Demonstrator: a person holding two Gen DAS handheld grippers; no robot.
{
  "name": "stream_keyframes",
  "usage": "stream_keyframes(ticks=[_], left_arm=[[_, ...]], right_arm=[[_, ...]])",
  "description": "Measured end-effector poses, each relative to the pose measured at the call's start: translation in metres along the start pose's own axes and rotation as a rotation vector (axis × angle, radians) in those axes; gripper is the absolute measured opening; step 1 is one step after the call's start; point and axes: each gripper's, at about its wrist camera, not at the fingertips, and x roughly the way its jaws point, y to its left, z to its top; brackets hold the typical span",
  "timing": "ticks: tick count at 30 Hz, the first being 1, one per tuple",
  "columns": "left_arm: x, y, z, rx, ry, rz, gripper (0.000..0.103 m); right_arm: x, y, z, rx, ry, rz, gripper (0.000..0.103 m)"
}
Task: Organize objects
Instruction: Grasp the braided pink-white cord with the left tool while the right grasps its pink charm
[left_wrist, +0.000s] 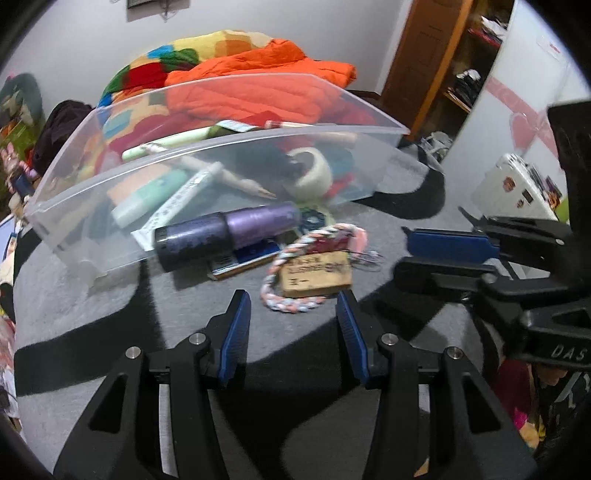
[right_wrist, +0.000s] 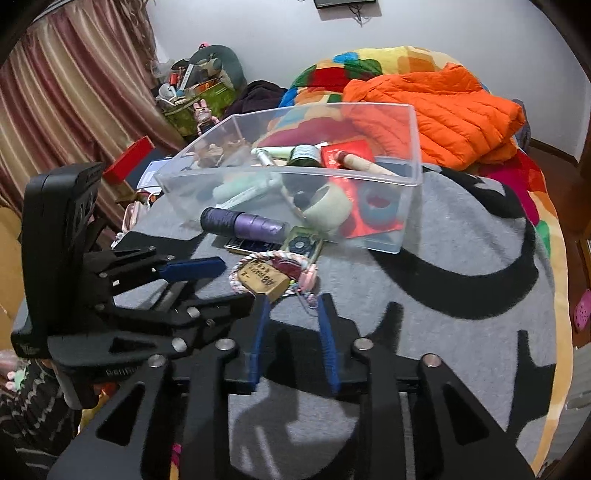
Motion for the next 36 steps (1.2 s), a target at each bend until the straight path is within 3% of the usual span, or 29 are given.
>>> stream_keyframes(ticks=[10, 15, 17, 18, 27, 36], left_arm=[[0.002, -0.003, 0.002, 0.007, -0.002, -0.001, 0.048], [-0.01, 0.003, -0.009, -0.019, -0.017, -0.028, 0.048], [-0.014, 0.006, -0.013, -0.034, -0.021, -0.021, 0.048], [-0.015, 0.008, -0.015, -0.044, -0.024, -0.024, 0.048], [-0.032, 0.024, -0.022, -0.116, -0.064, -0.018, 0.048], [-0.045, 0.031, -0.026, -0.148, -0.088, -0.008, 0.048]], right_arm=[[0.024, -0.007, 0.014, -0.019, 0.032, -0.068, 0.03], [0.041, -0.011, 0.015, -0.015, 0.043, -0.013, 0.03], [0.04, -0.01, 0.014, -0.012, 0.036, 0.023, 0.012], [0.039, -0.009, 0.014, -0.009, 0.032, 0.032, 0.012], [-0.001, 0.003, 0.017, -0.02, -0.056, 0.048, 0.011], [-0.044, 0.021, 0.029, -0.045, -0.15, 0.118, 0.011]])
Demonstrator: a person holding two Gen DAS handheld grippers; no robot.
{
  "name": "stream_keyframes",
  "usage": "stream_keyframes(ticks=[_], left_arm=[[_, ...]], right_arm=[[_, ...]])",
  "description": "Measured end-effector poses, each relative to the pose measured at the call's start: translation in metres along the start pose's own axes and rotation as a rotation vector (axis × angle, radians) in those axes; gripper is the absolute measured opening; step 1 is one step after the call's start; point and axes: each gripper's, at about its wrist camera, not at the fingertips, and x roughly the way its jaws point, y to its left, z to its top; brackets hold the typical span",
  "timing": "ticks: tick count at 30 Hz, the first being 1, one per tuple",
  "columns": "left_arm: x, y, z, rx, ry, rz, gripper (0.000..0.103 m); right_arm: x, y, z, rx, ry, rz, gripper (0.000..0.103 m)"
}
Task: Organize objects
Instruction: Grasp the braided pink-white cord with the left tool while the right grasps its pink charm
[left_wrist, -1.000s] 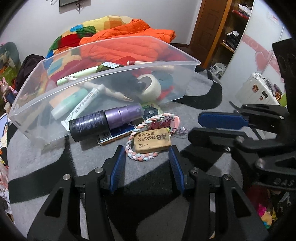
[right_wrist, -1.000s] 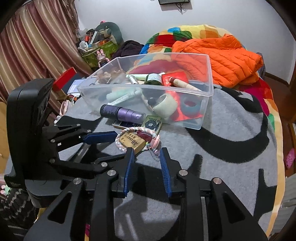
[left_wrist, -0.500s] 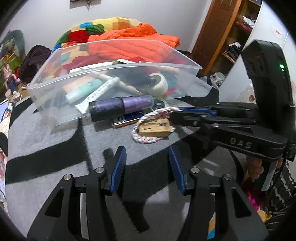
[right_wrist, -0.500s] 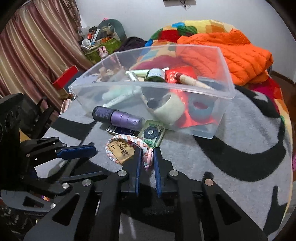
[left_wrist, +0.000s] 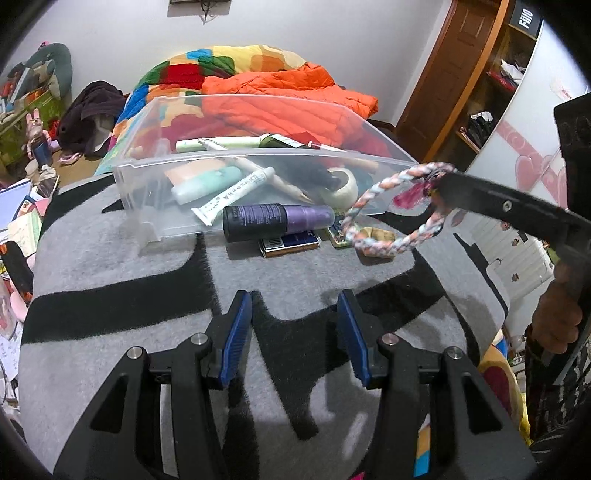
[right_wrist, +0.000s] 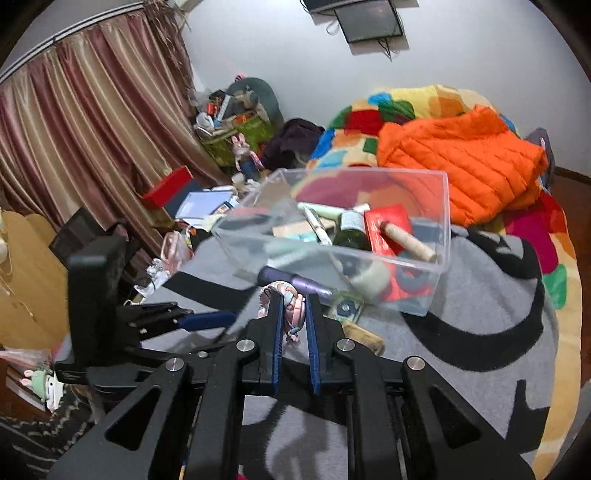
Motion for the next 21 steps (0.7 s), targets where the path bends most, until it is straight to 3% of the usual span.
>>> stream_keyframes(ticks=[7, 14, 18, 21], left_arm=[[0.002, -0.013, 0.0, 0.041, 0.003, 0.022, 0.05], [0.008, -0.018, 0.002, 0.04, 0.012, 0.006, 0.054], [0.015, -0.029, 0.001, 0.07, 0.036, -0.008, 0.054], [0.021, -0.038, 0.005, 0.101, 0.056, -0.021, 0.054]], right_arm=[[-0.003, -0.015, -0.015, 0.054, 0.034, 0.011, 0.011], [0.019, -0.031, -0.056, 0.078, 0.211, -0.063, 0.013], [0.01, -0.041, -0.064, 0.102, 0.199, -0.086, 0.024], [0.003, -0.046, -0.065, 0.1, 0.182, -0.09, 0.026]])
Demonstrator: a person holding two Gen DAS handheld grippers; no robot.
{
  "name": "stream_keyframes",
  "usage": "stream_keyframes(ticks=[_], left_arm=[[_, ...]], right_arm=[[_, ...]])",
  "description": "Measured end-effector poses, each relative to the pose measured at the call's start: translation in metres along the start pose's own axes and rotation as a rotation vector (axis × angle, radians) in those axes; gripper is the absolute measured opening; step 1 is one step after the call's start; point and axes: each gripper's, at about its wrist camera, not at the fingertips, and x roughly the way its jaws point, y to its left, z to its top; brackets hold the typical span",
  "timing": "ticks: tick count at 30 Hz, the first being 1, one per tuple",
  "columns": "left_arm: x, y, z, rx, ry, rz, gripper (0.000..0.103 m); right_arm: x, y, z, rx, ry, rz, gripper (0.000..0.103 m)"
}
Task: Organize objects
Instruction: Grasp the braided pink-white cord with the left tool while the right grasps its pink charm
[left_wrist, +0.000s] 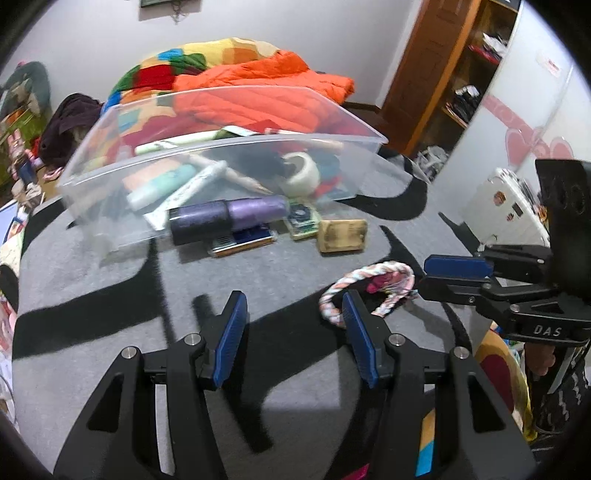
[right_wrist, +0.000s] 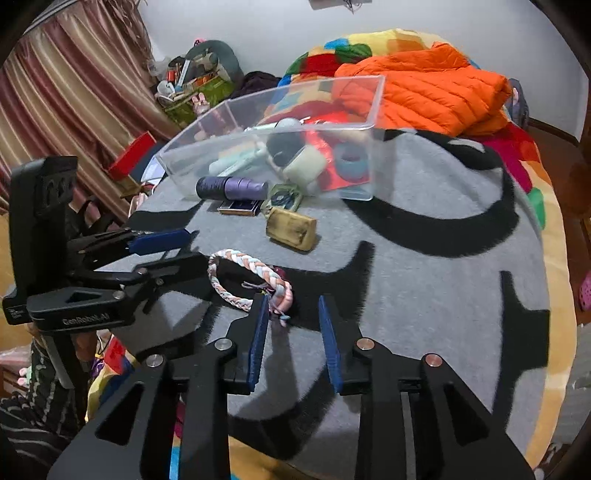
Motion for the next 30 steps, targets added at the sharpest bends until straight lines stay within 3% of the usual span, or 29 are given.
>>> stream_keyframes(ticks=[4, 7, 8, 10, 11, 21, 30], left_arm=[[0.017, -0.014, 0.01, 0.069, 0.046, -0.03, 0.054], [0.033, -0.023, 0.015, 0.115, 0.072, -0.009, 0.051], [0.034, -0.027, 0.016, 0.137, 0.064, 0.006, 0.045], [0.034, -0.03, 0.016, 0.156, 0.063, 0.016, 0.012], [0.032, -0.03, 0.016, 0.152, 0.061, 0.008, 0.007], [-0.031, -0.01, 0.017, 0.045, -0.106, -0.01, 0.005], [-0.05, 0.011, -0.003, -0.022, -0.115, 0.001, 0.005]], right_arm=[[-0.004, -0.003, 0.002, 0.001, -0.018, -0.01, 0.026], [0.0, -0.008, 0.003, 0.019, -0.017, -0.015, 0.026], [0.001, -0.01, 0.003, 0.027, -0.016, -0.013, 0.026], [0.001, -0.012, 0.002, 0.04, -0.018, -0.012, 0.026], [0.002, -0.013, 0.002, 0.045, -0.018, -0.009, 0.026], [0.011, -0.004, 0.009, 0.033, -0.017, 0.023, 0.026], [0.036, 0.02, 0.023, -0.02, 0.005, -0.009, 0.026]])
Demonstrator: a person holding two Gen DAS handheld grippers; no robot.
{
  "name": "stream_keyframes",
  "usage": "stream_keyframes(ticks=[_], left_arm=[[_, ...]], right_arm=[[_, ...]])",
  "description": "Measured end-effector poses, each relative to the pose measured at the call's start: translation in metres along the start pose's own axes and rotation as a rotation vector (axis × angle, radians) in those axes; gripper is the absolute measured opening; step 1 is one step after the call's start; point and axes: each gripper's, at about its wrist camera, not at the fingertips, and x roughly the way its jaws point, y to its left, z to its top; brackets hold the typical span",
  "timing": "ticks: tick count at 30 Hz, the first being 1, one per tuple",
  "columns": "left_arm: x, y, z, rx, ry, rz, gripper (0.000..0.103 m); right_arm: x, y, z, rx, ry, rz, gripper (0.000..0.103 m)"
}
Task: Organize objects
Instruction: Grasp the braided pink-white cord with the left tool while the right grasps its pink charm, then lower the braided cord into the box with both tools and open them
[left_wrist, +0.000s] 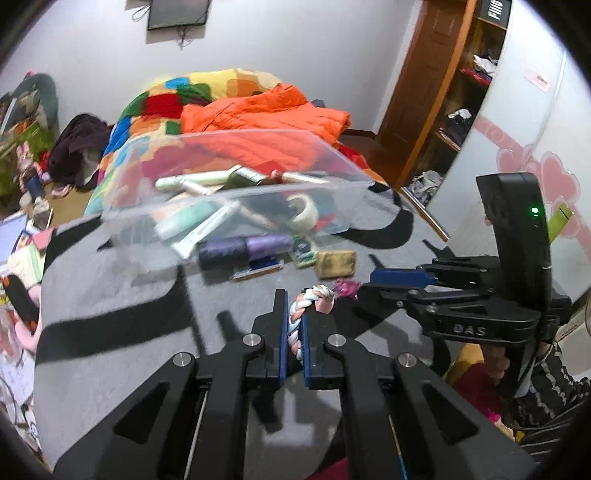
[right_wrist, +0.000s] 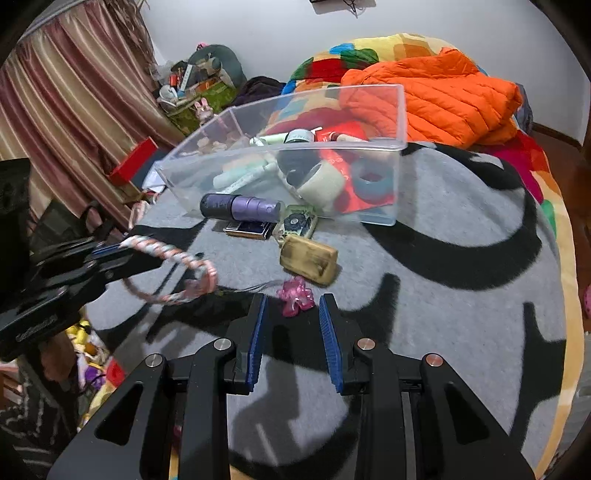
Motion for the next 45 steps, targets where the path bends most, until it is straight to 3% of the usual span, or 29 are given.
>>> stream_keyframes(ticks=[2, 8, 17, 22, 32, 45], left_arm=[[-0.001, 0.007, -0.006, -0.023, 0.005, 0.004, 0.005], [-0.008, 0.022, -0.017, -0.072, -0.004, 0.002, 0.005], [-0.018, 0.027, -0.024, -0.09, -0.032, 0.021, 0.005], [-0.029, 0.033, -0.015, -0.099, -0.069, 0.041, 0.005], [-0.041, 0.032, 0.017, -0.1, -0.144, 0.042, 0.005], [-0.042, 0.053, 0.065, -0.152, -0.21, 0.071, 0.005]], right_arm=[[0.01, 0.007, 0.0, -0.032, 0.023, -0.027, 0.026], [0.02, 0.029, -0.003, -0.157, -0.018, -0.185, 0.026], [0.021, 0.033, -0.005, -0.166, -0.045, -0.233, 0.025], [0.009, 0.035, -0.007, -0.141, -0.056, -0.192, 0.025], [-0.04, 0.038, 0.019, -0.098, -0.199, -0.123, 0.025], [-0.071, 0.035, 0.07, -0.085, -0.346, -0.13, 0.025]])
